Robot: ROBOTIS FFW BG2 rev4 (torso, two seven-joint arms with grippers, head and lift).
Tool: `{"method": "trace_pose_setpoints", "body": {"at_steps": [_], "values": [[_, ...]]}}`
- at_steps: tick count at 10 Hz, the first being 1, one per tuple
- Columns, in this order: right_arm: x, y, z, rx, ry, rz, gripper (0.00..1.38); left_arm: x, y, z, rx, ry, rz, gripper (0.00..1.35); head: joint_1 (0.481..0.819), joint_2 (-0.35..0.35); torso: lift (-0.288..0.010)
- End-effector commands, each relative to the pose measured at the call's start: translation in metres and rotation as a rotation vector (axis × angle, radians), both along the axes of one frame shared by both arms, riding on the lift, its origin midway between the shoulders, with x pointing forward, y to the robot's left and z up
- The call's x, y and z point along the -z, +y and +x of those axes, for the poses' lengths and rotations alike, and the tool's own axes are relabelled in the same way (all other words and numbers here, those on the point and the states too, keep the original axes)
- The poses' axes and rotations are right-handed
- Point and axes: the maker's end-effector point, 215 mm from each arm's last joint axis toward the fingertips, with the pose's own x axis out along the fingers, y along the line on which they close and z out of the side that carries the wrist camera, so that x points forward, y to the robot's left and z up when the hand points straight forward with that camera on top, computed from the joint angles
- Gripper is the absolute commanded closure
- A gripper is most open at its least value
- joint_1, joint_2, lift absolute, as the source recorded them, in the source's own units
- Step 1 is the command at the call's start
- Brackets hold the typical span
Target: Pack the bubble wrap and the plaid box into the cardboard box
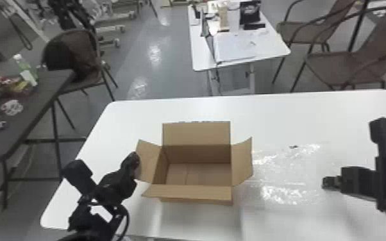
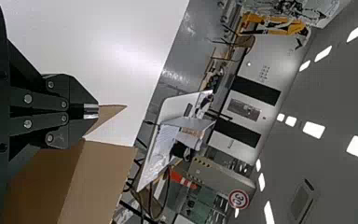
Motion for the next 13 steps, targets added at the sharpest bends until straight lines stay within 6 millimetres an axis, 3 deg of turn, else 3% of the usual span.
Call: {"method": "trace_pose_setpoints", "body": {"at_steps": [1, 5, 8, 10, 13], "values": [[-0.029, -0.002, -0.005, 0.020, -0.020, 0.070, 1.28, 0.001, -0.001, -0.001, -0.002, 0.002, -0.004, 1.22, 0.695, 0.224, -0.064], [-0.114, -0.053, -0.013, 0.128, -0.122, 0.062, 1.28, 0.002, -0.001, -0.001, -0.003, 0.001, -0.005, 1.22, 0.695, 0.181, -0.064], [-0.181, -0.062, 0.002, 0.124, -0.255, 0.062, 1.28, 0.001, -0.002, 0.000, 0.000, 0.002, -0.003, 1.22, 0.695, 0.152, -0.064], [-0.210, -0.043, 0.006, 0.072, -0.299, 0.130, 1.28, 0.002, -0.008, 0.004, 0.012, 0.005, -0.004, 1.22, 0.695, 0.153, -0.064], [-0.259, 0.005, 0.014, -0.047, -0.382, 0.182, 1.28, 0.003, -0.016, 0.008, 0.024, 0.009, -0.007, 1.22, 0.695, 0.179, -0.064]]}}
